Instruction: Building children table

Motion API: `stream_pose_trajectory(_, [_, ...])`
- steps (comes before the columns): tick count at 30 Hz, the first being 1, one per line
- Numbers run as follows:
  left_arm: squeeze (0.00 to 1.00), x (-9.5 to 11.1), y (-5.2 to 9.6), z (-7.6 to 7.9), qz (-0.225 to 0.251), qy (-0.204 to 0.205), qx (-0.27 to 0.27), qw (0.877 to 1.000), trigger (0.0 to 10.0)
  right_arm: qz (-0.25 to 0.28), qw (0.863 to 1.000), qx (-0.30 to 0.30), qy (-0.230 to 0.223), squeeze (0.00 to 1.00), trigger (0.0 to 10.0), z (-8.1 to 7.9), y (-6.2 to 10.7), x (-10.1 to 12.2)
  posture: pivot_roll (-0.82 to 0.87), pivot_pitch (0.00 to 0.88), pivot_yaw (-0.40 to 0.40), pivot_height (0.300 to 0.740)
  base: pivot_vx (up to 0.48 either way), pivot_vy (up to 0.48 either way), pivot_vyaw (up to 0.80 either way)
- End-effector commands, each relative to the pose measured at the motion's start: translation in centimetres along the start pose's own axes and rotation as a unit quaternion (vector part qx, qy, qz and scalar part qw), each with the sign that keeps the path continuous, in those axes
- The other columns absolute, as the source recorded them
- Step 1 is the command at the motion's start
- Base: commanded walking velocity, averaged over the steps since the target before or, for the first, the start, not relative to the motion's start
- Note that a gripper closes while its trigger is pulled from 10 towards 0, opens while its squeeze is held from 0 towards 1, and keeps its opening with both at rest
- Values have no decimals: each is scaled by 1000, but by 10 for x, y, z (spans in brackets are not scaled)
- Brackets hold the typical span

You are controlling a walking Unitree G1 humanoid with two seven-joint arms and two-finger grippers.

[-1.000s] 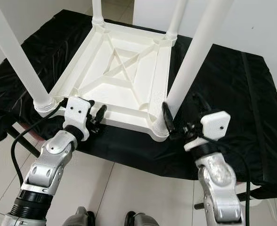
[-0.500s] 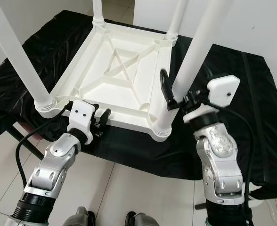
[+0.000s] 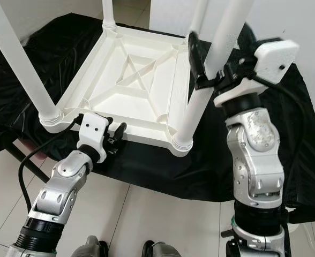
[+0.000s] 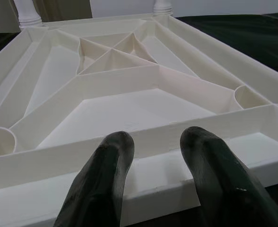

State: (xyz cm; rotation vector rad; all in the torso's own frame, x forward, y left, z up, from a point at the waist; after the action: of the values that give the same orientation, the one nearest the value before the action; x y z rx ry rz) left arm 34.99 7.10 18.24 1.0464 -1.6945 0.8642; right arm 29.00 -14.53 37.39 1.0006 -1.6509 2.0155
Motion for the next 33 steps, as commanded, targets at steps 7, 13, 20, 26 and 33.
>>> stream_pose_trajectory(7, [0,12,-16,-12,7,12,52,999,10000,-3,1000,-8,-6,0,10000,1,2,3,30,152,-69,740,0,0,0])
stream_pose_trajectory(13, [0,18,-31,-20,12,15,69,997,10000,-8,1000,-13,-9,0,10000,1,3,2,22,154,-58,740,0,0,0])
stream_pose_trajectory(20, [0,2,-44,-25,-14,11,75,997,10000,-12,1000,-20,-3,0,10000,3,9,4,3,158,-46,740,0,0,0])
stream_pose_trajectory(26, [0,-6,-48,-35,-21,-17,74,997,10000,-11,1000,-24,2,0,9686,4,11,7,-5,162,-42,740,0,0,0])
stream_pose_trajectory(33, [0,-8,-52,-42,-20,-17,67,997,10000,-11,999,-32,8,0,10000,6,14,9,-20,162,-27,740,0,0,0])
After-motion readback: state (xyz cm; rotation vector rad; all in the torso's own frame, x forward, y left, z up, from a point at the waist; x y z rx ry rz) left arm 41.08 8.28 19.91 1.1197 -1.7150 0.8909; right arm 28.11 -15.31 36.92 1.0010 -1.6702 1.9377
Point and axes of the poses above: a point about 5 cm out from each wrist's last joint towards the gripper, its own y axis pointing back from the gripper into the wrist, its own x axis along the axis of the wrist's last joint, z = x × y, the point moved 5 cm from there along -y, pointing out of the wrist towards the gripper, and after that the axes turned 11 degrees about -y, right-handed, at the moved point
